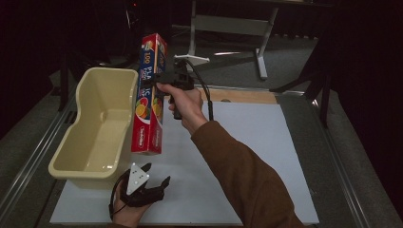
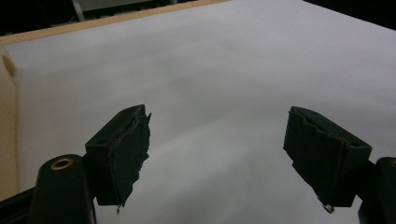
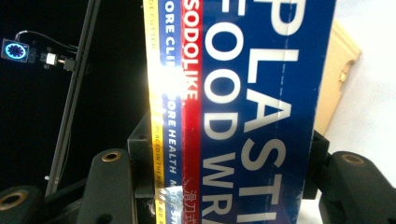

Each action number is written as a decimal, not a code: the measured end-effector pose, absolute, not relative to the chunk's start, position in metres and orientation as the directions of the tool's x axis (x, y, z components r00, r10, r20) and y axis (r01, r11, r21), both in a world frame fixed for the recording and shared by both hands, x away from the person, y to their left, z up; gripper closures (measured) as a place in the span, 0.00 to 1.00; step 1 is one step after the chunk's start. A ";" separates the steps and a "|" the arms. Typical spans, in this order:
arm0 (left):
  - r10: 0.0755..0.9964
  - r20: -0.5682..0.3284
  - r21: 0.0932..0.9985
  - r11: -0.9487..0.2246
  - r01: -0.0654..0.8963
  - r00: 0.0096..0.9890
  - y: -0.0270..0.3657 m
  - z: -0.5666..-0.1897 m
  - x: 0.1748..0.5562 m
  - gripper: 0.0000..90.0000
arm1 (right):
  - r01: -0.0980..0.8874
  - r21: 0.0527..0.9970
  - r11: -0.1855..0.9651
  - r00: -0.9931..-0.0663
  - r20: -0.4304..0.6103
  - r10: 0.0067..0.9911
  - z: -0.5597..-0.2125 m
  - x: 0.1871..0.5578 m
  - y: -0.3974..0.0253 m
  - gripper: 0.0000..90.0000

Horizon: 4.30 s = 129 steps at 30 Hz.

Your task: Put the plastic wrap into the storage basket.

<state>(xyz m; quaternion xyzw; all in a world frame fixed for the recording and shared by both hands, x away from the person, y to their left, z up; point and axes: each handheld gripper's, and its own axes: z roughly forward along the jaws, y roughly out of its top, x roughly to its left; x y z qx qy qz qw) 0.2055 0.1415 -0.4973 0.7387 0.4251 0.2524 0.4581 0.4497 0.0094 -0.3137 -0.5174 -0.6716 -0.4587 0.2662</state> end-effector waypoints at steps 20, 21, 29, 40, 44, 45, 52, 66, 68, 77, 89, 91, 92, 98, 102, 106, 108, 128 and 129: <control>0.853 -0.010 0.900 -0.220 0.376 0.522 0.140 -0.495 0.203 0.25 | 0.970 0.245 -0.012 -0.219 0.886 0.409 -0.337 0.457 0.053 0.46; 0.853 -0.011 0.901 -0.218 0.376 0.522 0.141 -0.495 0.202 0.25 | 0.970 0.242 -0.014 -0.215 0.886 0.410 -0.338 0.457 0.056 0.46; 0.848 -0.008 0.905 -0.219 0.364 0.530 0.140 -0.493 0.201 0.25 | 0.964 0.264 0.016 -0.244 0.867 0.435 -0.346 0.449 0.083 0.46; 0.838 -0.005 0.905 -0.228 0.358 0.546 0.139 -0.493 0.200 0.25 | 0.964 0.263 0.028 -0.249 0.865 0.436 -0.354 0.446 0.099 0.46; 0.834 -0.008 0.908 -0.225 0.354 0.551 0.137 -0.493 0.200 0.25 | 0.962 0.271 0.033 -0.257 0.857 0.447 -0.358 0.445 0.104 0.46; 0.833 -0.008 0.908 -0.226 0.353 0.553 0.137 -0.493 0.200 0.25 | 0.960 0.277 0.036 -0.263 0.852 0.453 -0.359 0.444 0.105 0.46; 0.831 -0.010 0.909 -0.224 0.350 0.556 0.137 -0.493 0.200 0.25 | 0.963 0.266 0.033 -0.252 0.855 0.453 -0.365 0.440 0.114 0.46; 0.826 -0.021 0.910 -0.217 0.354 0.563 0.137 -0.494 0.200 0.25 | 0.975 0.220 0.026 -0.205 0.853 0.480 -0.383 0.438 0.131 0.46; 0.828 -0.025 0.911 -0.212 0.354 0.559 0.138 -0.493 0.200 0.25 | 0.978 0.209 0.019 -0.192 0.853 0.486 -0.387 0.438 0.135 0.45; 0.832 -0.028 0.912 -0.206 0.355 0.554 0.140 -0.493 0.198 0.25 | 0.981 0.192 0.027 -0.177 0.828 0.533 -0.397 0.435 0.143 0.45; 0.833 -0.025 0.911 -0.208 0.355 0.552 0.140 -0.493 0.199 0.25 | 0.986 0.139 0.093 -0.166 0.768 0.618 -0.403 0.442 0.139 0.39; 0.833 -0.025 0.912 -0.208 0.355 0.552 0.140 -0.493 0.199 0.25 | 0.987 0.143 0.073 -0.158 0.783 0.601 -0.399 0.441 0.138 0.37; 0.834 -0.024 0.912 -0.207 0.353 0.552 0.140 -0.493 0.198 0.25 | 0.988 0.140 0.066 -0.152 0.801 0.578 -0.397 0.441 0.137 0.38; 0.836 -0.026 0.911 -0.206 0.357 0.548 0.140 -0.494 0.199 0.25 | 0.982 0.160 0.103 -0.191 0.812 0.552 -0.383 0.441 0.129 0.41; 0.838 -0.019 0.911 -0.210 0.355 0.545 0.140 -0.494 0.199 0.25 | 0.967 0.205 0.153 -0.255 0.797 0.547 -0.379 0.445 0.120 0.43; 0.839 -0.017 0.911 -0.212 0.355 0.543 0.140 -0.494 0.199 0.25 | 0.931 0.280 0.233 -0.364 0.753 0.548 -0.373 0.445 0.111 0.45; 0.840 -0.015 0.911 -0.212 0.354 0.543 0.141 -0.493 0.198 0.25 | 0.907 0.332 0.257 -0.420 0.724 0.547 -0.369 0.442 0.105 0.45; 0.843 -0.002 0.909 -0.222 0.352 0.538 0.140 -0.494 0.199 0.25 | 0.575 0.688 0.442 -0.805 0.381 0.454 -0.347 0.378 0.047 0.40; 0.843 -0.002 0.909 -0.223 0.352 0.538 0.139 -0.494 0.199 0.25 | 0.552 0.703 0.449 -0.817 0.350 0.457 -0.347 0.376 0.043 0.39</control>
